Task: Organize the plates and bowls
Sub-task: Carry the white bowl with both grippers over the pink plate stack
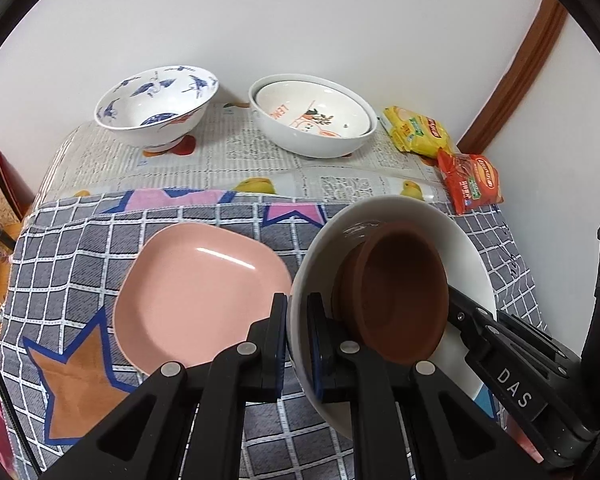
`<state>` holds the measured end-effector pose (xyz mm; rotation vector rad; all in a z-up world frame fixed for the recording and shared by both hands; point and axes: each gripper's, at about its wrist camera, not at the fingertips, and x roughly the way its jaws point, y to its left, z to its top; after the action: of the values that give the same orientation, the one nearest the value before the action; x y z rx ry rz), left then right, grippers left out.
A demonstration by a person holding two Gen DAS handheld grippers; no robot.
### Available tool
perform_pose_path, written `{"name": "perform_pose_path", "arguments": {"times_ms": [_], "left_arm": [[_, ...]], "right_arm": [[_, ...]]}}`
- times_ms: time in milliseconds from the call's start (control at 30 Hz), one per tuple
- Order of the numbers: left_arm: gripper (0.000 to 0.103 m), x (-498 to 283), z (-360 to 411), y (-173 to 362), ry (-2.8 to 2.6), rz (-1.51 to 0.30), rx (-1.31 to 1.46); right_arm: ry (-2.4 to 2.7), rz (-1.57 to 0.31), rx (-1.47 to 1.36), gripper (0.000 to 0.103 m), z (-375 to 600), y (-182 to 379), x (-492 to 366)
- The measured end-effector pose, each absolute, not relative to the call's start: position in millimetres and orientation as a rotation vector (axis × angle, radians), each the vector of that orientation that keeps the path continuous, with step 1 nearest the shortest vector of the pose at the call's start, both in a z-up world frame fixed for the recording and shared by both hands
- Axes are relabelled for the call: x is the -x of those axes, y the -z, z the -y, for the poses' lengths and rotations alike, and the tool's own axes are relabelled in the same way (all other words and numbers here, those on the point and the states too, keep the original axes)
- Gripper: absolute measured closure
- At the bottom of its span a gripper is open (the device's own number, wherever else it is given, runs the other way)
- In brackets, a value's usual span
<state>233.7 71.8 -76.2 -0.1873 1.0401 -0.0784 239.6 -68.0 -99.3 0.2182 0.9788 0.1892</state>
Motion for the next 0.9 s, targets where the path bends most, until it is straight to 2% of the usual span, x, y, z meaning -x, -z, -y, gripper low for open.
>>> {"name": "perform_pose_path", "arguments": {"times_ms": [900], "left_arm": [[0.093, -227, -117, 75, 0.026, -1.03, 0.228]], "right_arm": [[-0.25, -0.984, -0.194, 0.094, 22, 104, -242]]}}
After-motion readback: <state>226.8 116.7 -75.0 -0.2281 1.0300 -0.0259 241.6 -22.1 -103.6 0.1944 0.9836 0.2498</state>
